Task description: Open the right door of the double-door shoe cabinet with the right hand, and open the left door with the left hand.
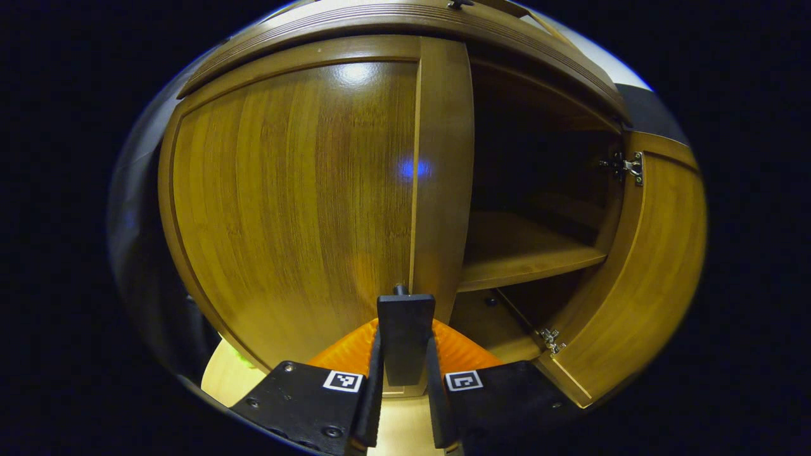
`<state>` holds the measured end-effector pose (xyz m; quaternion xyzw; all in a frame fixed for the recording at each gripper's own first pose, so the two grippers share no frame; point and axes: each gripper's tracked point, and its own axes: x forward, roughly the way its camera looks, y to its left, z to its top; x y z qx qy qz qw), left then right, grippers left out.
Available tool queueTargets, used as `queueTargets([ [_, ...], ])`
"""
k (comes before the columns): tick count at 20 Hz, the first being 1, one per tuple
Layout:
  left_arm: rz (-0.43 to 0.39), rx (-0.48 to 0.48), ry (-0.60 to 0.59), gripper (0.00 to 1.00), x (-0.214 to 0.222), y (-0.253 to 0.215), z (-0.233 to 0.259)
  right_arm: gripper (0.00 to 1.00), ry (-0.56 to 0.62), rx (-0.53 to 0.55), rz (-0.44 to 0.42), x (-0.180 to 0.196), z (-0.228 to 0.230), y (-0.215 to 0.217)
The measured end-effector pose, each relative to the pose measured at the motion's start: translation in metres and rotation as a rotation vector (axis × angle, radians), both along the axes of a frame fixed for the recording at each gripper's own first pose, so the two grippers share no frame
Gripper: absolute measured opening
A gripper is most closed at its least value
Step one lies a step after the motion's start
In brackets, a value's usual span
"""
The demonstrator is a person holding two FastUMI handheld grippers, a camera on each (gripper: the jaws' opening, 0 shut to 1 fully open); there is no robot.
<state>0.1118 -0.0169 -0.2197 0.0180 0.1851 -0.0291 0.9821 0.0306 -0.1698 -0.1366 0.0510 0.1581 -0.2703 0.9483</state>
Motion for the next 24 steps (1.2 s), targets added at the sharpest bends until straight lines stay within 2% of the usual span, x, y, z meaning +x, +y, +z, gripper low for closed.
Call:
queueTargets([
  [10,-0.006,0.002,-0.031,0.33,-0.046,0.006,0.006,0.18,0.014,0.031,0.058,0.023,-0.007,0.007],
  [24,0.088,0.028,-0.023,0.28,-0.124,0.046,0.015,0.18,0.015,0.113,0.069,0.041,-0.026,0.008],
])
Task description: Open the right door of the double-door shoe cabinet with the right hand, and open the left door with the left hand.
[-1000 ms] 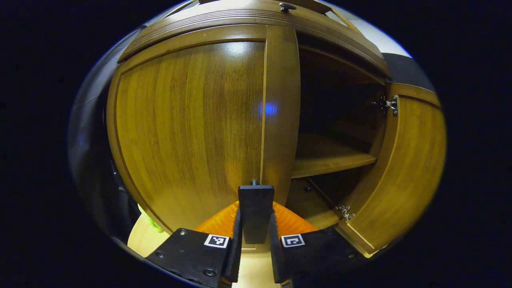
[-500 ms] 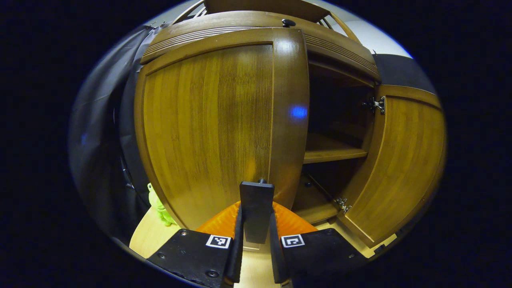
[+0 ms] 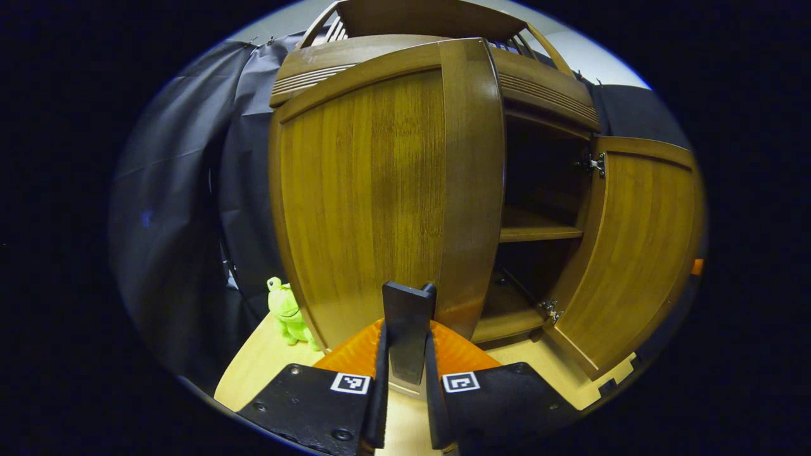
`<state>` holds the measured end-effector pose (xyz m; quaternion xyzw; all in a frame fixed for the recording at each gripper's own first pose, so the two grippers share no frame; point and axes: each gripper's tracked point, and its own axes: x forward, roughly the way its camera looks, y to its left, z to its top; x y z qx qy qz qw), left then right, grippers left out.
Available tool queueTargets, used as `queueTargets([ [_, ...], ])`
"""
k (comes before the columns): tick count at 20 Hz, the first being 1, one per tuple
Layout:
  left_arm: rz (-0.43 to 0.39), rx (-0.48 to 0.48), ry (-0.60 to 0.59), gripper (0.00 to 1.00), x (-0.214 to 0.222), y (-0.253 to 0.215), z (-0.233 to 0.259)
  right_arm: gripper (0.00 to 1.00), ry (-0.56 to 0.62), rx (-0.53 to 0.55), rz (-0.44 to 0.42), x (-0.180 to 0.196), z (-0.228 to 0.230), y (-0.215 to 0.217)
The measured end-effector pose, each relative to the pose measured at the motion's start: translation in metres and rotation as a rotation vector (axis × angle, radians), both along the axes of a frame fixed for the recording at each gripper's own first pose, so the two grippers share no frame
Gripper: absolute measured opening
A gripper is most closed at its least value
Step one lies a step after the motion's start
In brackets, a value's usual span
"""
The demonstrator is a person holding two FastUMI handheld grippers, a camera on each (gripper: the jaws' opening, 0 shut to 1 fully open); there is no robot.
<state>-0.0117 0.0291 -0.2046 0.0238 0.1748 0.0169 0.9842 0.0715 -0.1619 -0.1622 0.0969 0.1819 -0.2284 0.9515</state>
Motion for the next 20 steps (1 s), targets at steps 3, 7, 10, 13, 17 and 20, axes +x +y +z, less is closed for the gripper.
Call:
queueTargets([
  [3,0.027,-0.016,0.003,0.26,-0.010,0.009,0.001,0.18,-0.002,0.006,0.019,0.007,-0.002,0.004],
  [7,0.070,-0.015,0.004,0.25,-0.023,0.020,0.001,0.18,-0.002,0.005,0.037,0.016,-0.003,0.007],
  [10,0.107,-0.020,-0.010,0.24,-0.033,0.030,-0.001,0.18,-0.003,0.013,0.041,0.022,-0.004,0.008],
  [13,0.136,-0.012,-0.018,0.22,-0.041,0.039,0.000,0.18,0.008,0.020,0.049,0.026,-0.009,0.011],
  [17,0.177,-0.010,-0.025,0.19,-0.051,0.054,0.001,0.18,0.015,0.038,0.064,0.033,-0.016,0.020],
  [20,0.219,0.004,-0.026,0.16,-0.062,0.069,0.003,0.18,0.023,0.029,0.055,0.033,-0.019,0.017],
])
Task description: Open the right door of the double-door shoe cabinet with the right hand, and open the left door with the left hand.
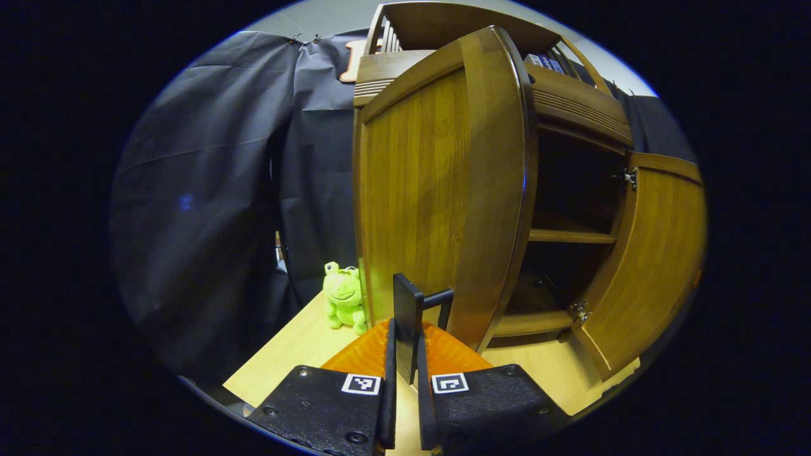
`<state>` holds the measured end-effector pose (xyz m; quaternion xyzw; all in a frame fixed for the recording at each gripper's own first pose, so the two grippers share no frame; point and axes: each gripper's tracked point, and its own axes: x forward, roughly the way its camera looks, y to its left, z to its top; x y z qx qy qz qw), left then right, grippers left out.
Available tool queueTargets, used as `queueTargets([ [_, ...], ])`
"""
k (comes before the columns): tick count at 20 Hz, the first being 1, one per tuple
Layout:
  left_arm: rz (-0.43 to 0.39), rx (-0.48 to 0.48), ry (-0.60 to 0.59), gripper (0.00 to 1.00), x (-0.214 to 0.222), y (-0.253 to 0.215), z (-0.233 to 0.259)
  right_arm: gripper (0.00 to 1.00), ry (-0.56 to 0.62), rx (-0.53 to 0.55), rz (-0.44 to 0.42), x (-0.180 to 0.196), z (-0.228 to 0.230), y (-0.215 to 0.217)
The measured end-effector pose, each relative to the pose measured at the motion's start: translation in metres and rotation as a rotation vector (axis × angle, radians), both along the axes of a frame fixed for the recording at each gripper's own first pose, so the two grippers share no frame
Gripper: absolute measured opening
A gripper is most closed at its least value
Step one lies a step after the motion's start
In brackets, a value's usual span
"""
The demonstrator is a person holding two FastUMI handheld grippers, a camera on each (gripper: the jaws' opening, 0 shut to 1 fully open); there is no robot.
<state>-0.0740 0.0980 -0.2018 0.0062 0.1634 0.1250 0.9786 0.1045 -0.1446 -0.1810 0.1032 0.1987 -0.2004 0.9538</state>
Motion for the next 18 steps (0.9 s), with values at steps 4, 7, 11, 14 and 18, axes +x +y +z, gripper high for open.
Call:
queueTargets([
  [4,0.104,0.041,0.005,0.05,-0.017,0.036,0.003,0.18,-0.006,0.026,-0.003,0.000,-0.002,0.000],
  [7,0.117,0.018,-0.009,0.01,-0.025,0.057,0.010,0.18,0.001,0.019,-0.002,0.001,-0.005,0.000],
  [11,0.077,0.010,-0.007,0.01,-0.028,0.062,0.003,0.18,0.005,0.011,0.006,0.001,-0.003,0.000],
  [14,0.059,0.009,-0.011,0.01,-0.029,0.068,0.006,0.18,0.002,0.002,0.007,0.002,0.000,-0.001],
  [18,0.039,-0.015,-0.009,0.01,-0.031,0.076,0.007,0.18,0.000,-0.008,0.005,0.003,0.002,-0.002],
])
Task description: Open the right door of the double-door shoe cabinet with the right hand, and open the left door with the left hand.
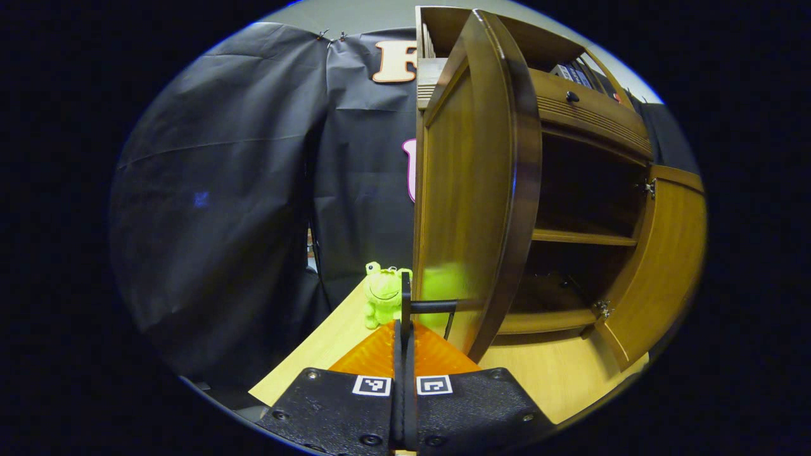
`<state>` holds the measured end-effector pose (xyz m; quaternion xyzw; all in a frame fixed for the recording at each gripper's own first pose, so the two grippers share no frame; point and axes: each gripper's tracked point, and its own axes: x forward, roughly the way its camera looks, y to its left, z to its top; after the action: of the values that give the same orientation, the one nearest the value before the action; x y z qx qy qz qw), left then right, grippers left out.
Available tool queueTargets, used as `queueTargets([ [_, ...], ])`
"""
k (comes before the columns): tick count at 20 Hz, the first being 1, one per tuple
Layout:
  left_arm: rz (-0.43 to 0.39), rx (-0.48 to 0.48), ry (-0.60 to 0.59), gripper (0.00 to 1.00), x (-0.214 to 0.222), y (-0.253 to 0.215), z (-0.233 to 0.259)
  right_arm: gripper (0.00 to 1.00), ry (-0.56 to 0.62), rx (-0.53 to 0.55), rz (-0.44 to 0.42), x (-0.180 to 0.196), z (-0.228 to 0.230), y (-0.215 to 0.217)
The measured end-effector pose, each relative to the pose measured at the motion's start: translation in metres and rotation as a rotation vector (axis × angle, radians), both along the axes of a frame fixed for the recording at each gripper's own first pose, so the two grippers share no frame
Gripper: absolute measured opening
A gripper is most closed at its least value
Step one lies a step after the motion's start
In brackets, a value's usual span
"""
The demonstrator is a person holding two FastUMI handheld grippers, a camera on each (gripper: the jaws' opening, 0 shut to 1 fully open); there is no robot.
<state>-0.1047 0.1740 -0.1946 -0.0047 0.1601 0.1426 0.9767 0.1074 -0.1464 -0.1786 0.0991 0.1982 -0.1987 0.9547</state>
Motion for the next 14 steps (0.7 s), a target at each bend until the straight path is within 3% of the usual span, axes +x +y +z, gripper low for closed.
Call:
queueTargets([
  [11,-0.073,-0.077,-0.013,0.04,-0.004,0.024,0.001,0.18,-0.006,0.002,-0.009,0.002,-0.001,-0.001],
  [14,-0.087,-0.063,-0.010,0.14,-0.002,0.029,0.002,0.18,-0.007,0.006,-0.009,0.001,-0.002,-0.002],
])
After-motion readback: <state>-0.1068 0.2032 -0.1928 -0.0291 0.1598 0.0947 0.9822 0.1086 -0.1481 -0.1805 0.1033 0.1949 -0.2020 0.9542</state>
